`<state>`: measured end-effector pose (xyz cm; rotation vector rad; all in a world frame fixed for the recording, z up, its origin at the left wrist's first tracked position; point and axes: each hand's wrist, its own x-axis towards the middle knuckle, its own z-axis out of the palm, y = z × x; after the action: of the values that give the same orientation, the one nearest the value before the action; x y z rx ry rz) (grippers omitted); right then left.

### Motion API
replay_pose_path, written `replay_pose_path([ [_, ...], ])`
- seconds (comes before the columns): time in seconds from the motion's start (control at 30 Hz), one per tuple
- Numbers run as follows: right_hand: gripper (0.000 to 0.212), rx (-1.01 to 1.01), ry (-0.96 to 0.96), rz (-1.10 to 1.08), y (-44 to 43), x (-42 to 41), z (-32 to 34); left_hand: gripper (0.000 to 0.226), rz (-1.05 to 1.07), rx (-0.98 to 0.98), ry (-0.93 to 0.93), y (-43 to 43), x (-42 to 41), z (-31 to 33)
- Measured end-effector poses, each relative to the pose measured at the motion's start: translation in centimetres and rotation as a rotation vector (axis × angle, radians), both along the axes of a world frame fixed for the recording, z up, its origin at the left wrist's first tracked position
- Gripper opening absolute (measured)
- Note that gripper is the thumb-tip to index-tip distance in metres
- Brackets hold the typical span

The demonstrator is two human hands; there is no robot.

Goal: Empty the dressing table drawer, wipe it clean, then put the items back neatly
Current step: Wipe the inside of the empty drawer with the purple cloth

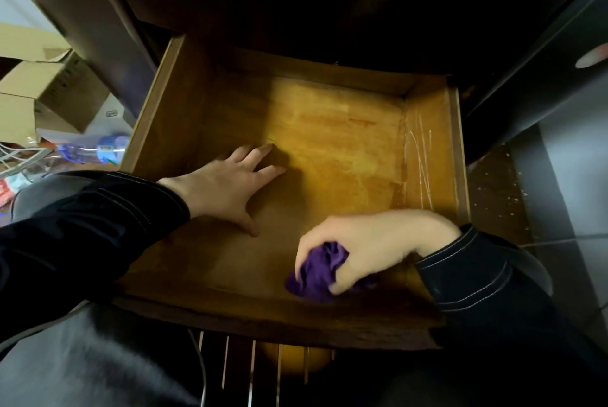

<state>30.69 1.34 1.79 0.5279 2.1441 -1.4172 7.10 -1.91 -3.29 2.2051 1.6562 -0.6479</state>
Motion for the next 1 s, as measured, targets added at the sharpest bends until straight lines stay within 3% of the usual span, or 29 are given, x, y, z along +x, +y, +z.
replay_pose_path([
  [0.13,0.047,0.132,-0.018,-0.233,0.1,3.0,1.1,0.124,0.036,-0.082,0.036,0.1,2.2,-0.4],
  [0.2,0.051,0.123,-0.128,-0.211,-0.6,4.8,1.5,0.12,0.017,-0.072,-0.055,0.3,4.1,-0.5],
  [0.3,0.037,0.057,-0.093,-0.189,-2.0,5.8,1.9,0.114,-0.055,-0.045,-0.122,0.5,6.0,-1.5],
  [0.43,0.026,0.061,-0.06,-0.194,-3.3,4.1,0.8,0.114,-0.097,0.012,-0.083,-0.2,6.0,-2.6],
  [0.6,0.028,0.157,-0.153,-0.127,-4.4,1.5,-1.1,0.115,-0.063,-0.004,-0.123,-0.5,6.2,-2.3],
  [0.83,0.026,-0.014,-0.177,-0.186,-2.2,4.5,2.8,0.113,-0.041,-0.026,-0.117,-0.5,6.6,-2.0],
  [1.0,0.021,0.245,-0.232,-0.195,-5.4,1.2,-1.1,0.111,-0.015,-0.048,-0.117,-0.6,6.9,-1.0],
])
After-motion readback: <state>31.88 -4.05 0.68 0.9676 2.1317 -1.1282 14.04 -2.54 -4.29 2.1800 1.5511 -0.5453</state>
